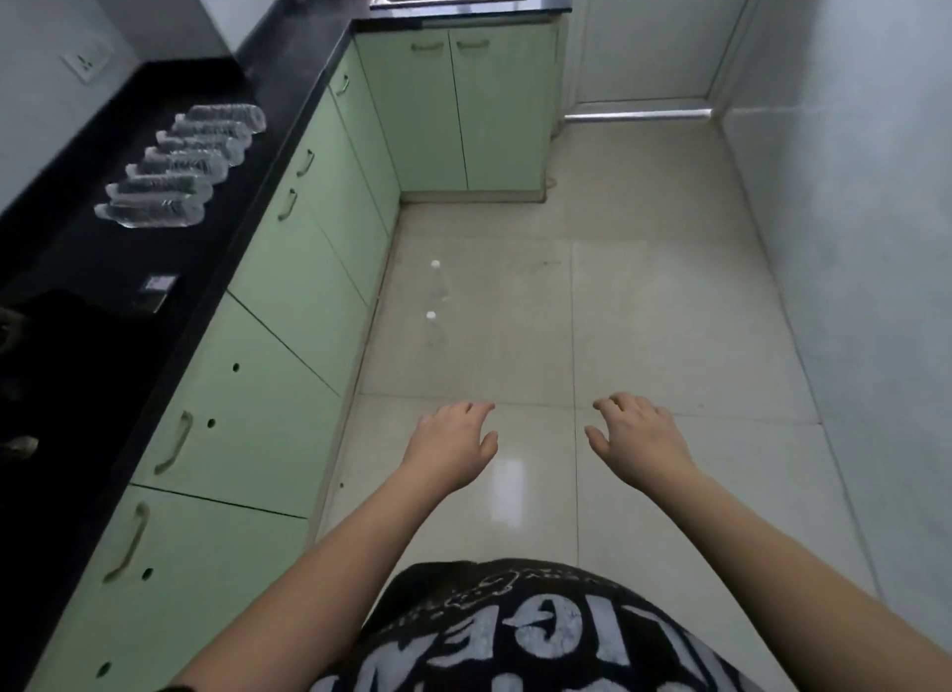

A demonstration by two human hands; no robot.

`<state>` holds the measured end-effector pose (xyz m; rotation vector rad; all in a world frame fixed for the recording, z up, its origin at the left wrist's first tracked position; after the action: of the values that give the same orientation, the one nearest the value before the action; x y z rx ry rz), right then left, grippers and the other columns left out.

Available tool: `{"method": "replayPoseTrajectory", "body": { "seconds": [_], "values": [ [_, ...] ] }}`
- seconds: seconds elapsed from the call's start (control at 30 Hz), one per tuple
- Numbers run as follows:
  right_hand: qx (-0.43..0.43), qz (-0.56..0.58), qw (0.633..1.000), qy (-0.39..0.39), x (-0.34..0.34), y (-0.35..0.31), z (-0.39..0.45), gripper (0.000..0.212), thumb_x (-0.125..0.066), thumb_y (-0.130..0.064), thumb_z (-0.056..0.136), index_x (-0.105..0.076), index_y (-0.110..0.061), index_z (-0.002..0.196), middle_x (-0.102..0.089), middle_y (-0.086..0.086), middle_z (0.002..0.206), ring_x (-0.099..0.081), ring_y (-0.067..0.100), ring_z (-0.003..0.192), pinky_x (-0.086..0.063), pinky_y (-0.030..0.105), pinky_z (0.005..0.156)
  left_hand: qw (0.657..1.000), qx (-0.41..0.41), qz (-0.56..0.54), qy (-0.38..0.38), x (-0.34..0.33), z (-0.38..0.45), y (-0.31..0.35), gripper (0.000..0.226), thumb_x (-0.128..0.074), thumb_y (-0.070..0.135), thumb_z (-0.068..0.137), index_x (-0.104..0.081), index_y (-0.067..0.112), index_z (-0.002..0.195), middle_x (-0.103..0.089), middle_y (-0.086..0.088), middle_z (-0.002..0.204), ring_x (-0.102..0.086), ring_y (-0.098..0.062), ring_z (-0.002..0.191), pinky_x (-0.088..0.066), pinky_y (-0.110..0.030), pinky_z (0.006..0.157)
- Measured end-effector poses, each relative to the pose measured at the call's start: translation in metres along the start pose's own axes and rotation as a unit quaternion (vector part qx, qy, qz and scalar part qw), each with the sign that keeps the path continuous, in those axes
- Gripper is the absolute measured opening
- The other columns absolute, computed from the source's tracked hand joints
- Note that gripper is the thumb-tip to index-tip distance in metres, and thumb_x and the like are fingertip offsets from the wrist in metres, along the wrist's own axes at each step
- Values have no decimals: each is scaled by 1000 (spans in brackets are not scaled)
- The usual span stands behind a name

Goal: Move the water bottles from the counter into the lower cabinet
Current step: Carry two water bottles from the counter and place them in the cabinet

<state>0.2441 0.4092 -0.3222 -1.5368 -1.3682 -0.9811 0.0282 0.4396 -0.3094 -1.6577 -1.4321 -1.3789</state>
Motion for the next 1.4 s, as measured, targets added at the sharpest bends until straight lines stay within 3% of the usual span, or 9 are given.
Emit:
{"method": "replayPoseTrajectory", "body": {
  "seconds": [0.37, 0.57, 0.8, 1.0, 1.17, 1.27, 1.4],
  "values": [
    [65, 13, 998, -18, 45, -19, 195, 51, -37, -44, 99, -38, -20, 144, -47, 3, 142, -44, 23, 130, -35, 35, 101, 997, 52, -18, 63, 55, 160, -76, 45, -44, 38, 96, -47, 22, 139, -54, 1, 133, -48, -20, 122, -40, -36, 94],
    [113, 14, 993, -23, 91, -63, 318, 52, -36, -49, 100, -41, -19, 142, -48, 2, 142, -44, 23, 130, -36, 36, 104, 993, 110, -46, 26, 72, 255, -149, 52, -40, 39, 97, -35, 22, 146, -56, -5, 131, -51, -25, 119, -40, -39, 96],
    [167, -25, 985, -27, 129, -114, 436, 54, -37, -51, 99, -43, -18, 141, -51, 4, 139, -46, 25, 128, -39, 38, 103, 990, 128, -41, 35, 105, 347, -222, 48, -48, 34, 92, -45, 20, 139, -58, -7, 124, -55, -29, 114, -44, -40, 89],
    [215, -75, 973, -33, 140, -149, 520, 55, -41, -50, 96, -44, -18, 141, -54, 4, 137, -50, 27, 126, -40, 39, 100, 981, 186, -57, 11, 101, 396, -262, 48, -44, 36, 94, -42, 23, 140, -54, -5, 130, -52, -26, 118, -42, -38, 92],
    [311, -110, 941, -74, 138, -184, 608, 57, -40, -50, 97, -39, -19, 144, -49, 4, 142, -45, 27, 131, -36, 38, 104, 960, 263, -96, 26, 88, 429, -295, 49, -43, 36, 94, -44, 23, 141, -55, -4, 133, -54, -26, 119, -42, -39, 94],
    [386, -130, 907, -109, 133, -211, 663, 58, -39, -51, 97, -34, -20, 147, -45, 4, 146, -41, 25, 134, -33, 38, 108, 942, 308, -121, 60, 86, 444, -307, 47, -42, 34, 91, -52, 22, 135, -61, -5, 124, -60, -27, 110, -46, -38, 89],
    [499, -192, 833, -143, 134, -243, 717, 58, -40, -48, 97, -33, -20, 148, -43, 3, 148, -39, 25, 136, -32, 38, 109, 874, 451, -154, 93, 88, 443, -307, 51, -40, 35, 84, -62, 18, 126, -67, -8, 114, -65, -30, 103, -51, -39, 81]
  ]
}}
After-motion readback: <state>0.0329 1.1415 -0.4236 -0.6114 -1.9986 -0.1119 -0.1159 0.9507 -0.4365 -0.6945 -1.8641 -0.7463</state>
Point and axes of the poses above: each hand's wrist, its own z-axis towards the middle knuckle, its own x-axis out of the back of the hand, y = z × x, the point moved 9 cm from there along z, towards the middle knuckle
